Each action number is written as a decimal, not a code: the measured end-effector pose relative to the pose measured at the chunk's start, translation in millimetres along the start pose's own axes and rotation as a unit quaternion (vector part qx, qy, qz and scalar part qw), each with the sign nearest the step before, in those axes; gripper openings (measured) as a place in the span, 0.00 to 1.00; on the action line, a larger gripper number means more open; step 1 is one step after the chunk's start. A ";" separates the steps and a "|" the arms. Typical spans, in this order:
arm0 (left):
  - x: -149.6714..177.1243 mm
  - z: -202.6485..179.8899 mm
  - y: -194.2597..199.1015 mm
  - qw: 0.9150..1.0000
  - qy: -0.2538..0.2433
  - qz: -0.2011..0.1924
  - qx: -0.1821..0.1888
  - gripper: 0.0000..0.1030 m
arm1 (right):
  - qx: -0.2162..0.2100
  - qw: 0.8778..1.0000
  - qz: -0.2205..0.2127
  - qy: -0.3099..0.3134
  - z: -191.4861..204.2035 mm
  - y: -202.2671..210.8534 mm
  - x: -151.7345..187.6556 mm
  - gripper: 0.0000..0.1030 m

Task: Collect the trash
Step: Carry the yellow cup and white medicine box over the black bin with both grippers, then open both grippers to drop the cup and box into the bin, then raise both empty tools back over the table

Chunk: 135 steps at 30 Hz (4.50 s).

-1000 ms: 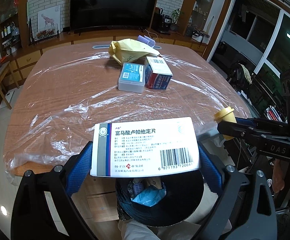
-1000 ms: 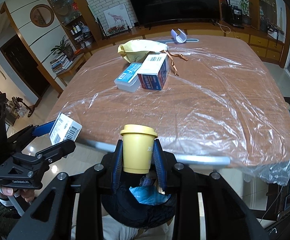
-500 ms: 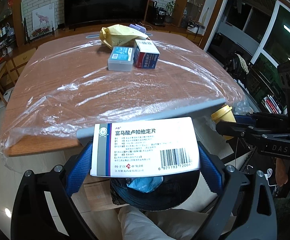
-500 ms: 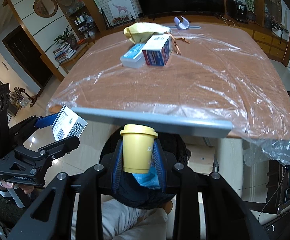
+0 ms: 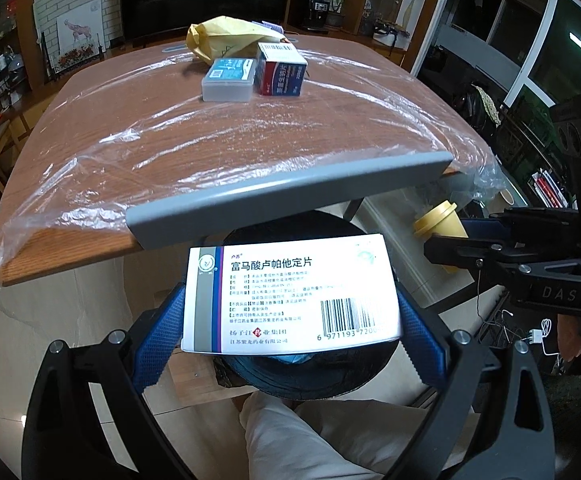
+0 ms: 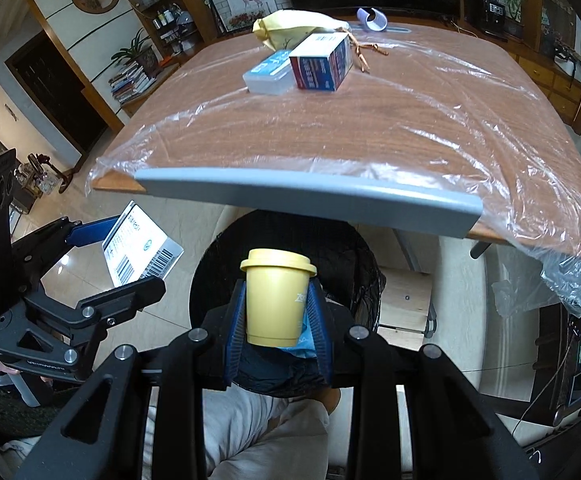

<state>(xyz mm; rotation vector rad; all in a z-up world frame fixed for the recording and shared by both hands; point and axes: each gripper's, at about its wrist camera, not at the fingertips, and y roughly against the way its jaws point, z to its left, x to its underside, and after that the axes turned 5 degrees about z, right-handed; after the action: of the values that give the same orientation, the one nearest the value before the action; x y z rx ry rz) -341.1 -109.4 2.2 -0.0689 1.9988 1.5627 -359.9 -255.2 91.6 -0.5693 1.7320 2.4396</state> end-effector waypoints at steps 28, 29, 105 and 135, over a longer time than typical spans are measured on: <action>10.3 5.5 -67.1 0.996 -0.021 0.073 -0.037 0.94 | 0.014 0.998 0.061 0.028 -5.3 -71.0 -3.7 0.29; 10.7 5.5 -69.4 0.996 -0.022 0.074 -0.038 0.94 | 0.015 0.998 0.061 0.029 -5.2 -72.5 -3.4 0.29; 5.7 5.0 -107.3 0.994 -0.048 0.094 -0.030 0.98 | 0.062 0.997 0.038 0.009 -13.2 -75.5 -4.4 0.60; -158.8 50.1 0.6 0.995 -0.025 -0.082 -0.058 0.98 | 0.120 0.978 -0.166 -0.026 -42.6 52.0 -175.9 0.94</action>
<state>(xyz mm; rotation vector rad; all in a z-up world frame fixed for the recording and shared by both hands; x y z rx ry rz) -189.9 -113.5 71.9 -0.2328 1.8148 1.5574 -201.8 -289.2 188.0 -0.6944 1.7161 1.9717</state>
